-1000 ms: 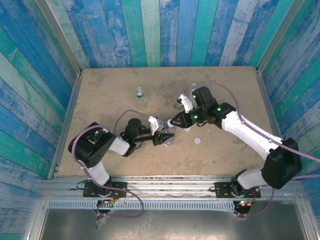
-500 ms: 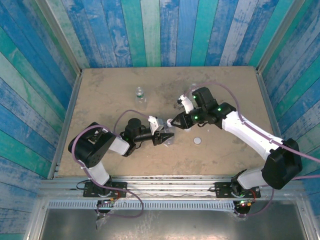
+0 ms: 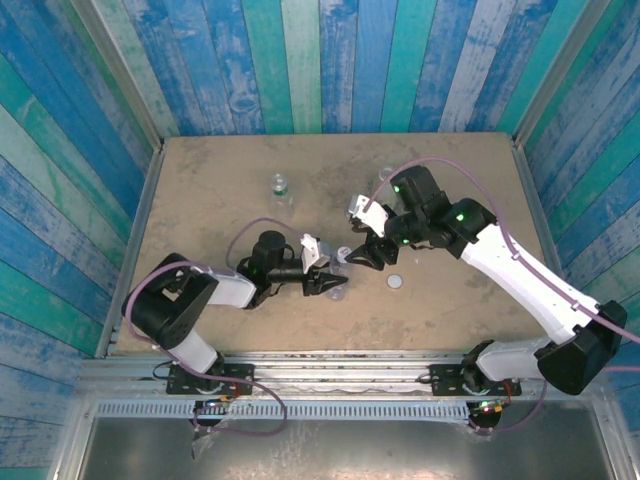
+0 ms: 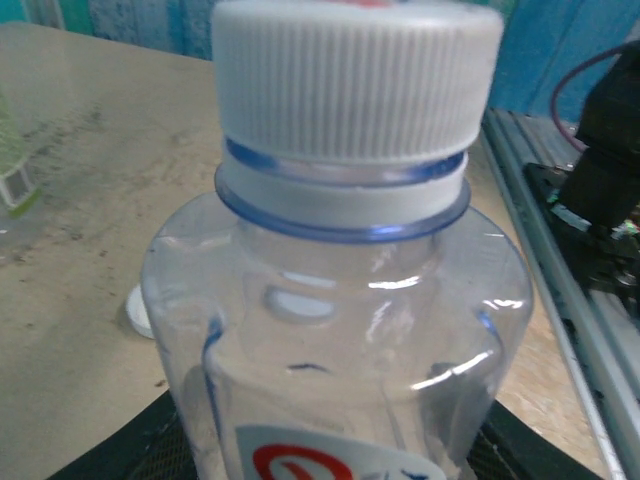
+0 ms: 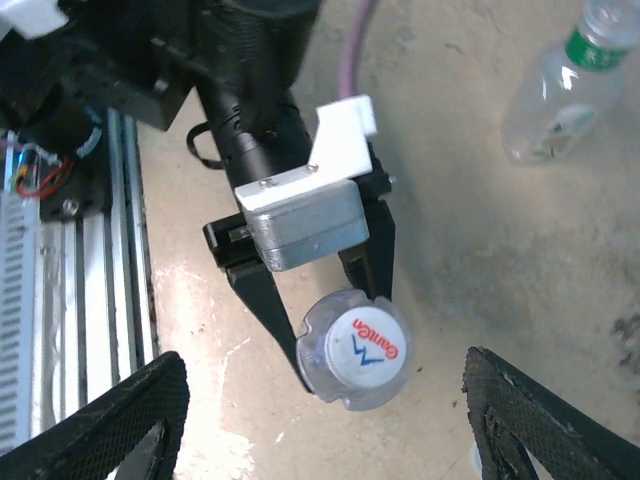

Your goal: Screw on the bottle caps

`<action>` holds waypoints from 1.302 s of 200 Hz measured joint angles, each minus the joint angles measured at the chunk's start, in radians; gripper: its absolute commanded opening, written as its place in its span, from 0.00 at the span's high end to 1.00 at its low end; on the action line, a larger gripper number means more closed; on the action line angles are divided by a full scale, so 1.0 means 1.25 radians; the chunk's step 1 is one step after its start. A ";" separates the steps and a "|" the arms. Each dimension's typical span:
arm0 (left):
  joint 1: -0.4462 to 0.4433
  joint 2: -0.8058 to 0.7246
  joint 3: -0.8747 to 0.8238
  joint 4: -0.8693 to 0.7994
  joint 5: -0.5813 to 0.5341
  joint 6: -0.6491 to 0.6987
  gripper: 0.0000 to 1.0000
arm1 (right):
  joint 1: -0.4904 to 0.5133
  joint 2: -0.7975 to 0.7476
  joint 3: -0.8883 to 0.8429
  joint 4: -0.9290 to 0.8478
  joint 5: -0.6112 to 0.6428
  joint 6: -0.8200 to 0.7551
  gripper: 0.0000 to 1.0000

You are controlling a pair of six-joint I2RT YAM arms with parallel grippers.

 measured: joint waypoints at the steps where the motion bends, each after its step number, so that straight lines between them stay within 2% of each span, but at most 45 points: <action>1: 0.000 -0.002 0.000 -0.005 0.003 0.002 0.47 | 0.000 0.002 0.004 -0.004 -0.001 -0.007 0.28; 36: 0.000 -0.045 0.000 -0.081 0.031 0.023 0.47 | 0.000 0.084 0.105 -0.097 -0.027 -0.146 0.31; 84: 0.000 -0.066 -0.002 -0.104 0.049 0.034 0.47 | 0.000 0.172 0.138 -0.166 -0.059 -0.227 0.37; 133: 0.000 -0.077 -0.007 -0.103 0.059 0.031 0.47 | 0.007 0.219 0.144 -0.191 -0.079 -0.250 0.44; 190: 0.000 -0.081 -0.013 -0.100 0.055 0.027 0.47 | 0.007 0.258 0.165 -0.217 -0.099 -0.266 0.71; 234: 0.000 -0.081 -0.018 -0.084 0.047 0.013 0.47 | 0.007 0.258 0.166 -0.219 -0.104 -0.263 0.73; 260: -0.004 -0.081 -0.031 -0.045 0.015 -0.020 0.48 | 0.009 0.258 0.167 -0.207 -0.094 -0.213 0.73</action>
